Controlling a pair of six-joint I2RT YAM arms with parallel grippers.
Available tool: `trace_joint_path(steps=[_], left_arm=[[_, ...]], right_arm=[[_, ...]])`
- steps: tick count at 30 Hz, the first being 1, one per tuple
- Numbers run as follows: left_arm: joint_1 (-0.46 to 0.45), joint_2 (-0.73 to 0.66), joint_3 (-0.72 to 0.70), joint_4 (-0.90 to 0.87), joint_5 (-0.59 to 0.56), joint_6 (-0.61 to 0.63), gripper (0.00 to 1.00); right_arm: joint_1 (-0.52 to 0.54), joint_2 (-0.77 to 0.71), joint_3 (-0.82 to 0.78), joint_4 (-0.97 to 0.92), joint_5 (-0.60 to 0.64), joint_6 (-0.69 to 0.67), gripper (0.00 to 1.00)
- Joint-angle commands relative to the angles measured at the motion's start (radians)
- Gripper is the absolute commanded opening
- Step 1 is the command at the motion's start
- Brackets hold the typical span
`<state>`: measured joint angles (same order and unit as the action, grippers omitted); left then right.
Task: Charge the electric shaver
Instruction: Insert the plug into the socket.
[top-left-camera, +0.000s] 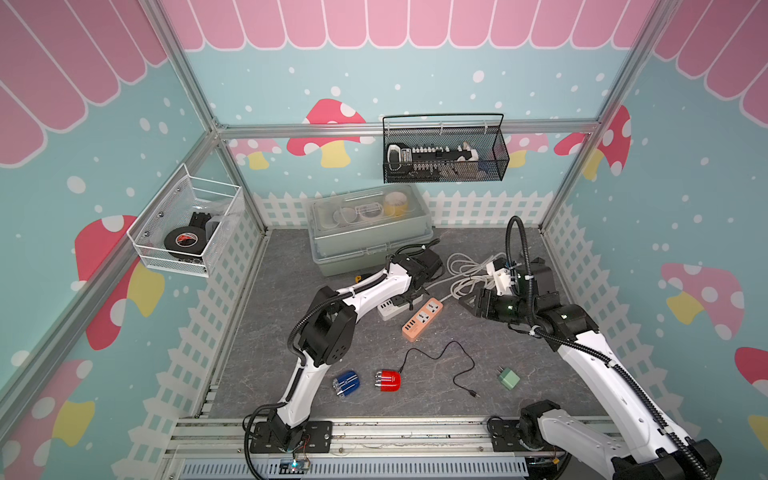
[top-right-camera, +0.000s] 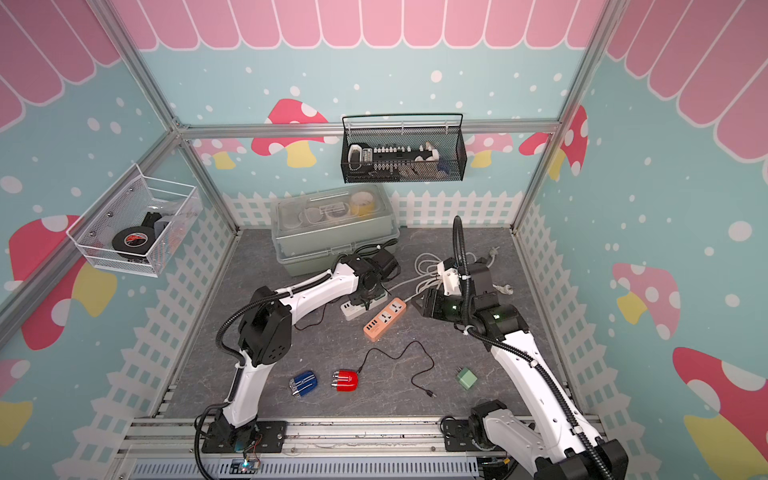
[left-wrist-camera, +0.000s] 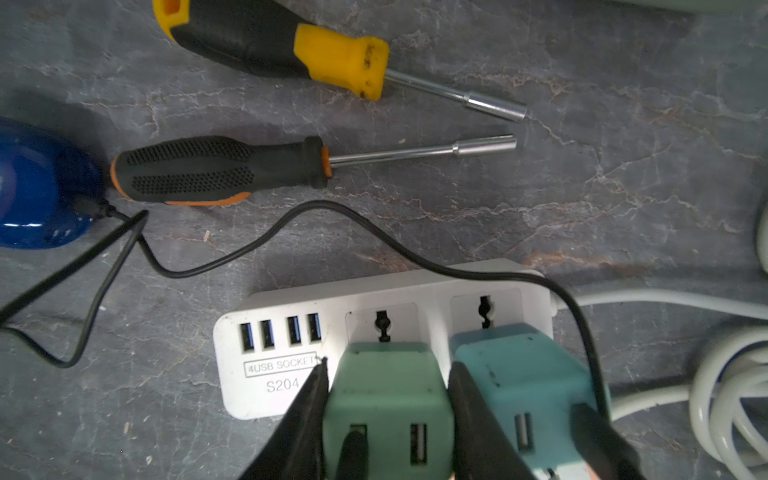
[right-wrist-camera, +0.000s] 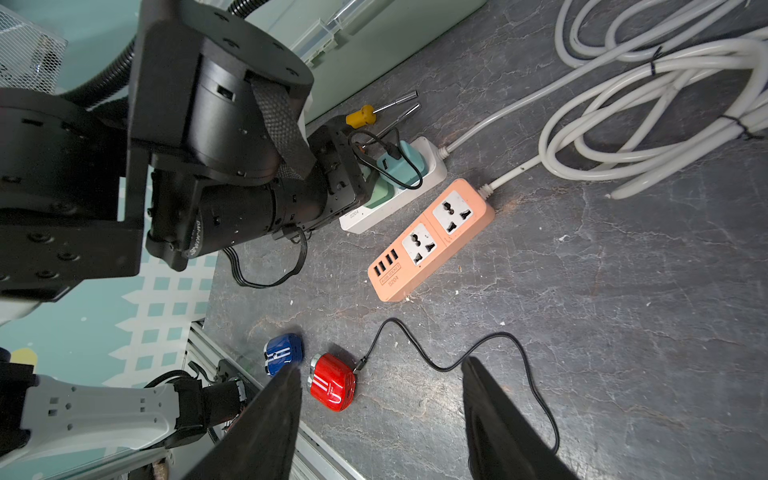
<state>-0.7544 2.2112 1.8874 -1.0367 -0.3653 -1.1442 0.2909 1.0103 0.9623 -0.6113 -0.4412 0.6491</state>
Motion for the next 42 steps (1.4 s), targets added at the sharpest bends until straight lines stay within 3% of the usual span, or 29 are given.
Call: trace_joint_path(steps=[1, 18, 24, 42], left_arm=[[-0.023, 0.136, -0.046, -0.029, 0.095, 0.017, 0.0], [-0.028, 0.117, -0.06, -0.042, 0.104, 0.036, 0.01], [-0.026, 0.009, -0.045, -0.044, 0.093, 0.071, 0.24], [-0.02, -0.111, -0.03, -0.061, 0.065, 0.1, 0.53]], right_arm=[[0.008, 0.001, -0.013, 0.021, -0.002, 0.0, 0.61], [0.008, -0.005, -0.022, 0.026, 0.004, 0.009, 0.61], [0.008, -0.005, -0.026, 0.034, 0.0, 0.014, 0.61], [0.009, 0.011, -0.034, 0.055, -0.019, 0.026, 0.61]])
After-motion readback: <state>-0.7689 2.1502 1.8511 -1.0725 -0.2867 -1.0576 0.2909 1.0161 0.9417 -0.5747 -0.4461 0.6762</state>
